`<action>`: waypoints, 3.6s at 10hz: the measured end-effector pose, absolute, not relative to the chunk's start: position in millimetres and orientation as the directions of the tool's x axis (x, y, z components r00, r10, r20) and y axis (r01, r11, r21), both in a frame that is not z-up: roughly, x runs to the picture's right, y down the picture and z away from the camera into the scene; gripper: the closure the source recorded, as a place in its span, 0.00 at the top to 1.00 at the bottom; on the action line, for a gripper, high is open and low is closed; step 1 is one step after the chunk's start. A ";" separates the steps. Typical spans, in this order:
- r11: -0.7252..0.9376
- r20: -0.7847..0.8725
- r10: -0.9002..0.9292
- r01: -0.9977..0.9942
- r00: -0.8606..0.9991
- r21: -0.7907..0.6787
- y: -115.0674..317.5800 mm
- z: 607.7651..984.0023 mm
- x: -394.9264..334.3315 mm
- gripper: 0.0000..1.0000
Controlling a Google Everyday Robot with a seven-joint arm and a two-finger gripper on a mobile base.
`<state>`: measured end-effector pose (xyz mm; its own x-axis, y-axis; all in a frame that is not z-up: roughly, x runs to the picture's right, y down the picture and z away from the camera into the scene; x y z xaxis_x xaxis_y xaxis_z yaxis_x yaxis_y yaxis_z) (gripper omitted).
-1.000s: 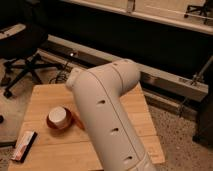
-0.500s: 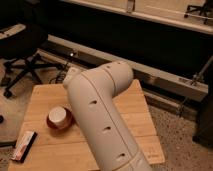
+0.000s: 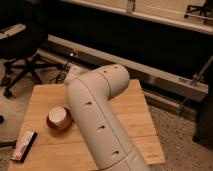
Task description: Wipe the white sponge on the table
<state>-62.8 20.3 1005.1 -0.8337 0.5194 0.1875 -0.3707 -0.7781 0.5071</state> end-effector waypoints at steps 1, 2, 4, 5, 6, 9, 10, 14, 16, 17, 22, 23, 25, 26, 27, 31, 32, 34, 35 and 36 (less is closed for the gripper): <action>-0.783 0.198 0.511 -0.358 -0.836 0.509 16.7 1009.8 -57.0 0.20; -0.787 0.209 0.503 -0.345 -0.839 0.511 13.0 1014.7 -49.9 0.20; -0.791 0.229 0.494 -0.324 -0.839 0.520 9.0 1023.6 -33.7 0.20; -0.793 0.238 0.487 -0.312 -0.840 0.523 6.5 1026.8 -26.3 0.20; -0.795 0.247 0.480 -0.298 -0.842 0.528 5.9 1029.5 -17.0 0.20; -0.799 0.249 0.435 -0.244 -0.865 0.550 11.1 1034.3 9.3 0.20; -0.801 0.242 0.400 -0.210 -0.884 0.560 16.5 1037.0 21.3 0.20; -0.803 0.193 0.251 -0.093 -0.949 0.589 35.9 1040.8 50.7 0.20; -0.801 0.192 0.209 -0.055 -0.959 0.597 41.5 1039.0 73.1 0.20; -0.802 0.201 0.212 -0.052 -0.956 0.595 42.3 1038.3 84.5 0.20; -0.804 0.263 0.243 -0.042 -0.934 0.593 54.9 1027.4 137.1 0.20; -0.806 0.279 0.257 -0.046 -0.925 0.590 57.5 1024.4 145.6 0.20; -0.815 0.318 0.299 -0.068 -0.900 0.576 56.3 1012.2 162.1 0.20; -0.818 0.336 0.320 -0.080 -0.886 0.570 56.3 1003.4 169.6 0.20; -0.817 0.346 0.337 -0.090 -0.876 0.569 59.3 995.8 172.5 0.20; -0.817 0.358 0.337 -0.081 -0.871 0.571 82.3 965.1 161.3 0.20; -0.815 0.354 0.335 -0.080 -0.873 0.574 88.6 959.6 154.4 0.20; -0.805 0.327 0.325 -0.078 -0.887 0.589 100.0 948.7 139.1 0.20; -0.799 0.312 0.315 -0.073 -0.896 0.597 103.9 944.5 132.1 0.20; -0.786 0.275 0.283 -0.058 -0.919 0.616 110.4 937.2 116.6 0.20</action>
